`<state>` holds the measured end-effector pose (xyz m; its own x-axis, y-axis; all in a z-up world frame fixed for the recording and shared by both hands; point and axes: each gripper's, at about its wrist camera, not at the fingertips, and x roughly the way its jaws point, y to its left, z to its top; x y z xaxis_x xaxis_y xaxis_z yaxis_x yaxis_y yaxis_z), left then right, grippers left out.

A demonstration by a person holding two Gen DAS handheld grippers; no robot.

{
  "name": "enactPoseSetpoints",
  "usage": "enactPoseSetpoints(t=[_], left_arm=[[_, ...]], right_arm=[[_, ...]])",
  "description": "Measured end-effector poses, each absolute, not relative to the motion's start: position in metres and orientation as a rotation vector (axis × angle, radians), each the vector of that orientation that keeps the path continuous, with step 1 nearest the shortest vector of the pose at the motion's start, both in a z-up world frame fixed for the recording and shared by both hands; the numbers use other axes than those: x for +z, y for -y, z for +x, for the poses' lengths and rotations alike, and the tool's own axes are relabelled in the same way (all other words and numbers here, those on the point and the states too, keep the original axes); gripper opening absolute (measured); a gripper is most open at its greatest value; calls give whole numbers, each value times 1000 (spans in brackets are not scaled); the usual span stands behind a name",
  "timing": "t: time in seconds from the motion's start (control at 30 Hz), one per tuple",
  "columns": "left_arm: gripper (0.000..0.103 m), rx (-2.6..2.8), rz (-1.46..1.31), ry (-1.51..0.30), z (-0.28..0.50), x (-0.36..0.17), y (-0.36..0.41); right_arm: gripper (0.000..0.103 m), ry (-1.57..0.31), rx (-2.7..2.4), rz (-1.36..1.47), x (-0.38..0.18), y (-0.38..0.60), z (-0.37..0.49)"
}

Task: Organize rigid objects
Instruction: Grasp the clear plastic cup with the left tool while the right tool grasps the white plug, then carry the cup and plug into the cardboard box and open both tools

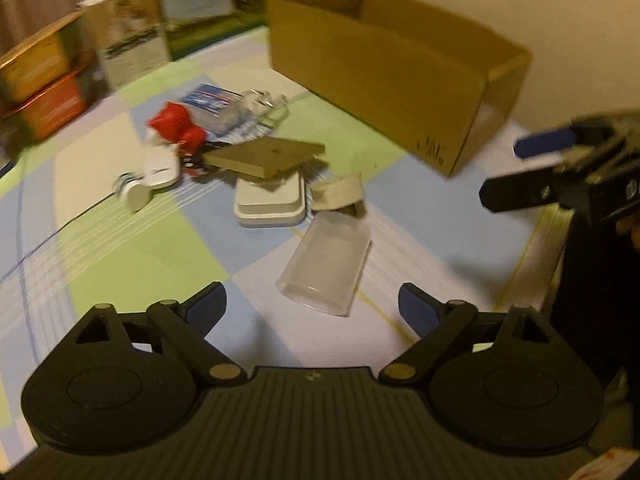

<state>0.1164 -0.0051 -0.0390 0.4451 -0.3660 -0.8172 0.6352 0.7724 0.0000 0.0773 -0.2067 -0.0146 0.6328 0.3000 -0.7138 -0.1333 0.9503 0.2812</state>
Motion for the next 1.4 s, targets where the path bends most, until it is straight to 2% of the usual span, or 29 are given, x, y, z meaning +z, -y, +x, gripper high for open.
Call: enactPoseSetpoints(t=[0.1, 0.17, 0.23, 0.33, 0.6, 0.83, 0.93, 1.03, 1.1, 1.13, 1.17, 1.33, 1.4], left_arm=[[77, -700, 372, -958, 132, -62, 15], [67, -736, 392, -966, 138, -74, 21], [63, -767, 419, -960, 143, -81, 27], [49, -795, 432, -948, 145, -85, 28], [49, -647, 385, -941, 142, -76, -22], [49, -517, 285, -924, 137, -80, -56], [61, -500, 240, -918, 132, -79, -61], [64, -496, 224, -908, 133, -79, -61], [64, -489, 215, -908, 136, -80, -59], [64, -485, 212, -907, 138, -80, -59], [64, -480, 210, -905, 140, -81, -58], [62, -482, 235, -908, 145, -83, -51], [51, -483, 268, -914, 145, -85, -46]], right_arm=[[100, -864, 251, 218, -27, 207, 87], [94, -872, 256, 233, -35, 208, 92], [93, -886, 269, 237, -41, 208, 98], [92, -895, 293, 238, -47, 203, 102], [90, -854, 329, 195, -56, 174, 123], [80, -803, 309, 107, -70, 148, 150], [75, -820, 299, 92, -79, 143, 162], [67, -834, 296, 95, -86, 142, 170], [60, -836, 298, 96, -88, 141, 172], [51, -836, 298, 95, -89, 141, 173], [46, -836, 298, 90, -89, 140, 173], [43, -830, 288, 79, -86, 141, 169], [43, -835, 285, 78, -85, 142, 167]])
